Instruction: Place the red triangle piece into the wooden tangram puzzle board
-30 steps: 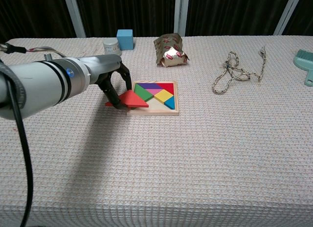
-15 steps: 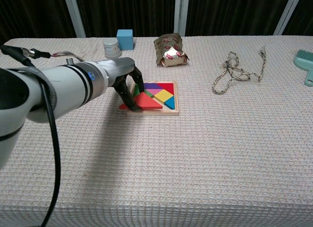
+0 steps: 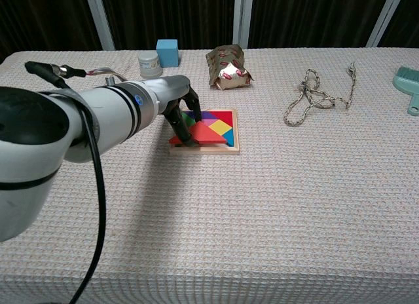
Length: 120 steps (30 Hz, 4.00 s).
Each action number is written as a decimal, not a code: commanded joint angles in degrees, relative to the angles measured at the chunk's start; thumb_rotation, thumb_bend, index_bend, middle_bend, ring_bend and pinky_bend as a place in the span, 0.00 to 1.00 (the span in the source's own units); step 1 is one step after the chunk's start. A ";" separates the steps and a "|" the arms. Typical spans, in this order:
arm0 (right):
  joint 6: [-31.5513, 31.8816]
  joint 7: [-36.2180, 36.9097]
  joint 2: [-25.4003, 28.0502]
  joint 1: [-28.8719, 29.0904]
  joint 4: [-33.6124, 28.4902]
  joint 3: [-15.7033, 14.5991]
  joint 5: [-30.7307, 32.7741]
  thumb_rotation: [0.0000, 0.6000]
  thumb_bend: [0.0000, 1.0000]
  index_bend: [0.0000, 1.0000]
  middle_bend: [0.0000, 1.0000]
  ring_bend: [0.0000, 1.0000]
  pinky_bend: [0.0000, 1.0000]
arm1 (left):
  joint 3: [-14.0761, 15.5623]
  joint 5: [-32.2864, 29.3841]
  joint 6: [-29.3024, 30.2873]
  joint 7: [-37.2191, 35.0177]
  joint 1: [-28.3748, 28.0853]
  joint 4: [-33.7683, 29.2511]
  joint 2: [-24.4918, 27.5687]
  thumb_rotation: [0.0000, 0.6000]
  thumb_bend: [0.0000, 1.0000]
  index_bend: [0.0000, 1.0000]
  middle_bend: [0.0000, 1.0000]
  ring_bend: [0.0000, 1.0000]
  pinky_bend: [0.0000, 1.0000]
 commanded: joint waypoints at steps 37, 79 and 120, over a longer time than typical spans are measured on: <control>-1.09 0.19 0.37 -0.22 0.05 0.11 0.99 1.00 0.23 0.00 0.00 0.00 0.00 | -0.01 1.08 -2.07 -0.07 -0.56 2.67 -1.42 1.00 0.32 0.43 0.17 0.00 0.00; -1.33 -0.20 0.26 -0.37 0.09 -0.02 0.98 1.00 0.23 0.00 0.00 0.00 0.00 | 2.03 2.05 -1.78 0.25 2.05 -2.44 3.04 1.00 0.28 0.28 0.11 0.00 0.00; -1.50 -0.25 -0.16 -0.41 0.59 0.08 1.29 1.00 0.23 0.00 0.00 0.00 0.00 | 3.91 2.63 -0.72 -1.62 2.60 -7.45 5.72 1.00 0.28 0.35 0.11 0.00 0.00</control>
